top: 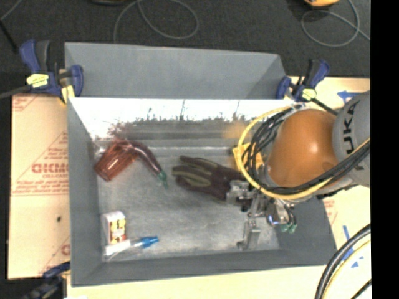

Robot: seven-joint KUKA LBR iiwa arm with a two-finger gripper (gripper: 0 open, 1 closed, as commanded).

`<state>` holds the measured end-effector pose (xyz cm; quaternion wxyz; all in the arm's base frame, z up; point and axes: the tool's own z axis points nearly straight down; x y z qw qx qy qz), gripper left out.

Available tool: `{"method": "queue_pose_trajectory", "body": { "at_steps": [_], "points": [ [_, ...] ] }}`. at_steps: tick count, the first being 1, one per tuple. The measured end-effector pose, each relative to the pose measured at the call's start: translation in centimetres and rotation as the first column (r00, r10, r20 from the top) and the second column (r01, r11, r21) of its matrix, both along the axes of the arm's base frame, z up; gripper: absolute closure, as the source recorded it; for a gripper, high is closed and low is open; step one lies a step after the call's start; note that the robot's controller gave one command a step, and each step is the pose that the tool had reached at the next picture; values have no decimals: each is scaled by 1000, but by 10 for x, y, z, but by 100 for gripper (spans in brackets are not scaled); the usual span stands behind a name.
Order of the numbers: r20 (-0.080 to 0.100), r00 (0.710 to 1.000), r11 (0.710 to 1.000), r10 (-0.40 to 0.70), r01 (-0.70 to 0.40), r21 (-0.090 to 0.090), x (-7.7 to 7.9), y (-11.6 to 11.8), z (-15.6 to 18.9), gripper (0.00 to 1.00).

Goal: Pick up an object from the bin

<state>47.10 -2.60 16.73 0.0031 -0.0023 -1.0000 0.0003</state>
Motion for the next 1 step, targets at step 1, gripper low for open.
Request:
{"method": "queue_pose_trajectory", "body": {
  "at_steps": [1],
  "points": [
    [9, 1000, 1000, 1, -1, -1, 2, 0, 4, 0]
  ]
}}
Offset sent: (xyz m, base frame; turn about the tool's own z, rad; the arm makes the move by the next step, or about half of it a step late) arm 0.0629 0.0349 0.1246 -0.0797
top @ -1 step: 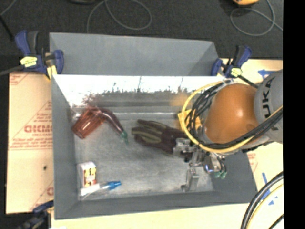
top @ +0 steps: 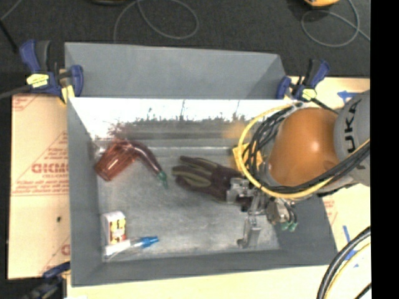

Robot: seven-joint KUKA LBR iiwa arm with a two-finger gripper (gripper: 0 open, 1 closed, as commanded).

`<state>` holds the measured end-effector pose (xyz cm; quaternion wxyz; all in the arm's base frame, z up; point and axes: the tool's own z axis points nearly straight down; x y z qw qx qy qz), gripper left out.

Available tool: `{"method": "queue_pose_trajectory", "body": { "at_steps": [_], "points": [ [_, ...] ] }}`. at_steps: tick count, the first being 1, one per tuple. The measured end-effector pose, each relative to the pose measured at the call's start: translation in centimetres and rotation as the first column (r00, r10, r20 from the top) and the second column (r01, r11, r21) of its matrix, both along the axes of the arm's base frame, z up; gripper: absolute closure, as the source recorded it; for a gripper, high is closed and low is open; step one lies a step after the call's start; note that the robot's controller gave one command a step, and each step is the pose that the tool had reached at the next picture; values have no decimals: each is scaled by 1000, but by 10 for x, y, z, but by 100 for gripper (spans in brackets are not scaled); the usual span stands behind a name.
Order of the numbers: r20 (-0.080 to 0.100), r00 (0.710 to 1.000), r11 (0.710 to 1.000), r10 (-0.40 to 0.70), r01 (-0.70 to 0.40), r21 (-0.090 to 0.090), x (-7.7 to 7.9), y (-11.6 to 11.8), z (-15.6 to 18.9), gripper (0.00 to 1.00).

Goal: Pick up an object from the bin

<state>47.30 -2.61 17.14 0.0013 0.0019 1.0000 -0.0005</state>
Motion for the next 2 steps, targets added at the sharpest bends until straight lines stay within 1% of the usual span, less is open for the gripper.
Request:
{"method": "queue_pose_trajectory", "body": {
  "at_steps": [1, 2],
  "points": [
    [-7, 999, 999, 39, -39, 0, 29, 15, 57, 0],
    [18, 986, 986, 164, -164, -4, 52, -12, 49, 0]
  ]
}}
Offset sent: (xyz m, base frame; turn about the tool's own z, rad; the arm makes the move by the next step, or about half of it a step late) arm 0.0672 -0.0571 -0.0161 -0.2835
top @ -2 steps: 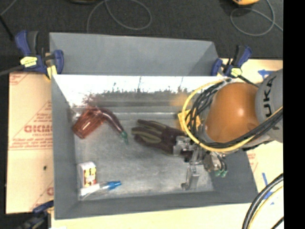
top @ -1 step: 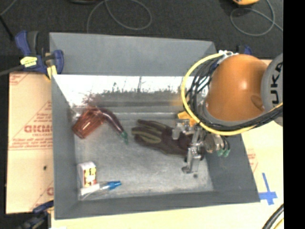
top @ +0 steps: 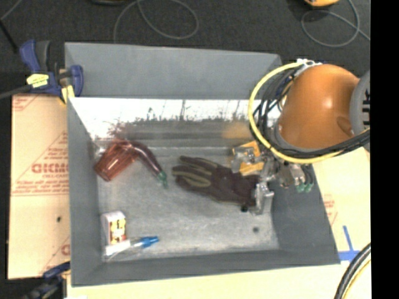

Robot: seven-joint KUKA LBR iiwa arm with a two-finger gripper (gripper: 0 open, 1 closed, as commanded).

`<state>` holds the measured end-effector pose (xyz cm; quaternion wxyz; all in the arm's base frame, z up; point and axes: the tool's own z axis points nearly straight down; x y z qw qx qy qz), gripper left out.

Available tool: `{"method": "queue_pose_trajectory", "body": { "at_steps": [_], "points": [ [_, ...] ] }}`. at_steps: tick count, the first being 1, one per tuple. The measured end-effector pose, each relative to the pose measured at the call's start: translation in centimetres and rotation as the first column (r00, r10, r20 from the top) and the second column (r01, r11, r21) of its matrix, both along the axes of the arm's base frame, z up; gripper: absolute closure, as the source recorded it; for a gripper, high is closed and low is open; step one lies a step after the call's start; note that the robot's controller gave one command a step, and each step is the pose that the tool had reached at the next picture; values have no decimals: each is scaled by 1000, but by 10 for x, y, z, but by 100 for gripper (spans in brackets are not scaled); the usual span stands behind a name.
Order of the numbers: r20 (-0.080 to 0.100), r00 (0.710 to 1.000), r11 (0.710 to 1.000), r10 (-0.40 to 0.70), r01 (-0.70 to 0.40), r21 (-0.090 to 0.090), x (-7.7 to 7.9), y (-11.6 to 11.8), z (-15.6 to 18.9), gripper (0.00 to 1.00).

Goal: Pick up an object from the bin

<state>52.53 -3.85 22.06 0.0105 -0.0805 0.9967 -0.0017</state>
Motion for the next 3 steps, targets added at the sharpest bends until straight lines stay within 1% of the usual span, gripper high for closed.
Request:
{"method": "queue_pose_trajectory", "body": {
  "at_steps": [1, 2, 3],
  "points": [
    [-28, 1000, 1000, 1, -1, -1, 9, -12, -27, 0],
    [-11, 976, 976, -220, 220, 5, 20, 1, -30, 0],
    [-15, 979, 979, -204, 204, 2, 28, 16, -59, 0]
  ]
}}
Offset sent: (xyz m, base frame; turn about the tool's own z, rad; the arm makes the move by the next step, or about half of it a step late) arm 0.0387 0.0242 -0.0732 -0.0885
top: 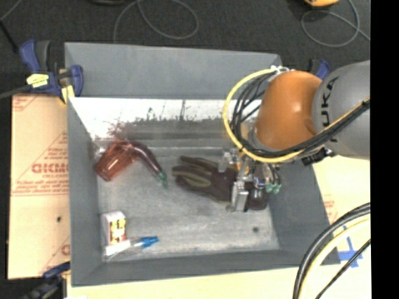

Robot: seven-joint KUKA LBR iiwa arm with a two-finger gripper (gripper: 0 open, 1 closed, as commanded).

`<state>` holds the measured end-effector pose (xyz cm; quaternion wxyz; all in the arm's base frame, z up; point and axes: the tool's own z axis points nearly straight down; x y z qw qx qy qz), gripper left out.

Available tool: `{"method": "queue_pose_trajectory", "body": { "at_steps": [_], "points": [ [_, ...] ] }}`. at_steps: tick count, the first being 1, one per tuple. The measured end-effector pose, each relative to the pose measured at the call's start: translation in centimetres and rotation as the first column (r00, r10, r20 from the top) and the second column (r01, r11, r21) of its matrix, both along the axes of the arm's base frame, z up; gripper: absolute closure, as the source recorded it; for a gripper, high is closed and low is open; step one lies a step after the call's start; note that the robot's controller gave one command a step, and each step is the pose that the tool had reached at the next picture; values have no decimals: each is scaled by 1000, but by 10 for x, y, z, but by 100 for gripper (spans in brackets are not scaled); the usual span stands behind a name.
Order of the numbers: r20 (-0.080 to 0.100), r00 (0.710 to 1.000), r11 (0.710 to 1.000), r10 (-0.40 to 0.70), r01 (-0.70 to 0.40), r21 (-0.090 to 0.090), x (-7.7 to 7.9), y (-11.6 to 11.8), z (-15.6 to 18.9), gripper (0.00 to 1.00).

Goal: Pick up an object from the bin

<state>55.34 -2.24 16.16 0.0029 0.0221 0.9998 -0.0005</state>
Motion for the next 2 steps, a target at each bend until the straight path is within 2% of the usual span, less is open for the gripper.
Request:
{"method": "queue_pose_trajectory", "body": {
  "at_steps": [1, 2],
  "points": [
    [0, 974, 974, 225, -225, -2, 7, 8, -23, 0],
    [5, 984, 984, 179, -179, -1, 28, 28, -45, 0]
  ]
}}
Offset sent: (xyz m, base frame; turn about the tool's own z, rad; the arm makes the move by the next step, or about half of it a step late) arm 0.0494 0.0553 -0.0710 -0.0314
